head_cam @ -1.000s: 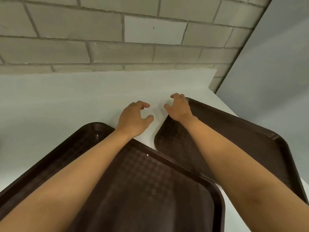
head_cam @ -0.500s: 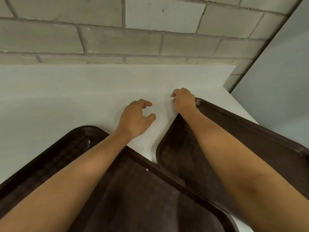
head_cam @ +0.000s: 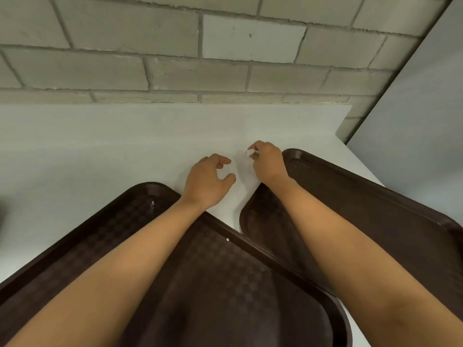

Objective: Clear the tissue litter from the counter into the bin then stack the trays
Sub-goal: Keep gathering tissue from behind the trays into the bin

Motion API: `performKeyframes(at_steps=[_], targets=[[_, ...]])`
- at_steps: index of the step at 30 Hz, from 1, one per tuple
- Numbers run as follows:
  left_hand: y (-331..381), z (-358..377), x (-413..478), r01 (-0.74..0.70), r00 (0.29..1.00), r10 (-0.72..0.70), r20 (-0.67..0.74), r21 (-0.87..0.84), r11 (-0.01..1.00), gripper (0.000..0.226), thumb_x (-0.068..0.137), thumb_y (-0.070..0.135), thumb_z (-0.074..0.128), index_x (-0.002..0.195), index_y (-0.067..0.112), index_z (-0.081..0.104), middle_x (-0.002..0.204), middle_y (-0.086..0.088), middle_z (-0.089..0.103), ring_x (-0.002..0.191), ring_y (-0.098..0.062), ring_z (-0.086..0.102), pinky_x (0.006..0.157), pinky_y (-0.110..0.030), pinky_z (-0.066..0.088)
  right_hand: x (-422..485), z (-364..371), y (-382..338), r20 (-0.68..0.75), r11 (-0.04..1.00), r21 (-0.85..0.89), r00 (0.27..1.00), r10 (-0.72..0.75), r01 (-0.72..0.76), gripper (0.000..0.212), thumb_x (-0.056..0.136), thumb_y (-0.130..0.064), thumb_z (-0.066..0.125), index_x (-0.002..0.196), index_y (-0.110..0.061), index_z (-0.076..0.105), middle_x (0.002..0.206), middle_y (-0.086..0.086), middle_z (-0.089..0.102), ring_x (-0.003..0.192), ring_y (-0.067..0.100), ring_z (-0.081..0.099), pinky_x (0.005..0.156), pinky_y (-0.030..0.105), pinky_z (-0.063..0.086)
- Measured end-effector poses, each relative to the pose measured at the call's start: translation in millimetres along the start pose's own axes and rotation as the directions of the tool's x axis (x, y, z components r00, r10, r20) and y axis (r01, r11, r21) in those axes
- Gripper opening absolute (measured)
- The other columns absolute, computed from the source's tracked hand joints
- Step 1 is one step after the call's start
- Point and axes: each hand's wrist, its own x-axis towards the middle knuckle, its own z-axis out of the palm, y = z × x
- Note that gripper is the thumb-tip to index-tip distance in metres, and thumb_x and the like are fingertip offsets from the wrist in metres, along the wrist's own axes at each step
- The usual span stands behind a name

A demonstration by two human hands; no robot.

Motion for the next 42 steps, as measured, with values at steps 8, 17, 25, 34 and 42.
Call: performKeyframes(at_steps=[8, 17, 25, 34, 42], targets=[[16, -15, -65, -0.027, 0.999, 0.028, -0.018, 0.025, 0.999, 0.032, 0.089, 0.03, 0.058, 0.12, 0.026, 0.056, 0.12, 0.004, 0.059, 0.105, -0.012, 0.056, 0.082, -0.02, 0.04, -78, -30, -21, 0.038, 0.981, 0.16, 0.994, 0.107, -0.112, 0.025, 0.096, -0.004, 0.043, 0.116, -0.004, 0.058, 0.122, 0.008, 0.06, 0.113, 0.021, 0.054, 0.077, 0.01, 0.032], [31, -36, -175, -0.141, 0.989, 0.139, 0.053, 0.037, 0.989, 0.039, 0.085, 0.032, 0.061, 0.123, 0.024, 0.056, 0.123, 0.005, 0.059, 0.109, -0.009, 0.054, 0.088, -0.018, 0.037, -199, -63, -45, 0.035, 0.993, 0.112, 0.999, 0.041, -0.045, 0.024, 0.093, -0.005, 0.049, 0.115, -0.003, 0.061, 0.117, 0.014, 0.062, 0.109, 0.027, 0.057, 0.083, 0.024, 0.04], [44, -45, -267, -0.167, 0.984, 0.159, 0.084, 0.096, 0.981, 0.042, 0.086, 0.036, 0.061, 0.126, 0.025, 0.054, 0.131, 0.004, 0.054, 0.118, -0.012, 0.052, 0.096, -0.024, 0.04, -308, -88, -65, 0.017, 0.985, 0.13, 0.994, 0.111, -0.112, 0.022, 0.095, -0.01, 0.051, 0.114, -0.008, 0.061, 0.117, 0.008, 0.062, 0.104, 0.022, 0.058, 0.081, 0.021, 0.04], [67, -36, -332, -0.207, 0.975, 0.201, 0.099, 0.063, 0.976, 0.041, 0.086, 0.034, 0.063, 0.125, 0.024, 0.055, 0.127, 0.004, 0.057, 0.117, -0.011, 0.052, 0.093, -0.023, 0.039, -381, -110, -63, 0.002, 0.977, 0.143, 0.988, 0.157, -0.156, 0.022, 0.095, -0.012, 0.052, 0.115, -0.01, 0.06, 0.119, 0.005, 0.061, 0.105, 0.017, 0.056, 0.081, 0.018, 0.038], [90, -14, -391, -0.201, 0.978, 0.198, 0.066, 0.034, 0.979, 0.038, 0.086, 0.031, 0.063, 0.123, 0.022, 0.056, 0.123, 0.002, 0.059, 0.112, -0.011, 0.053, 0.09, -0.024, 0.041, -440, -127, -30, -0.016, 0.973, 0.212, 0.996, 0.091, -0.086, 0.018, 0.095, -0.012, 0.05, 0.107, -0.01, 0.063, 0.111, 0.004, 0.062, 0.097, 0.013, 0.053, 0.073, 0.012, 0.031]])
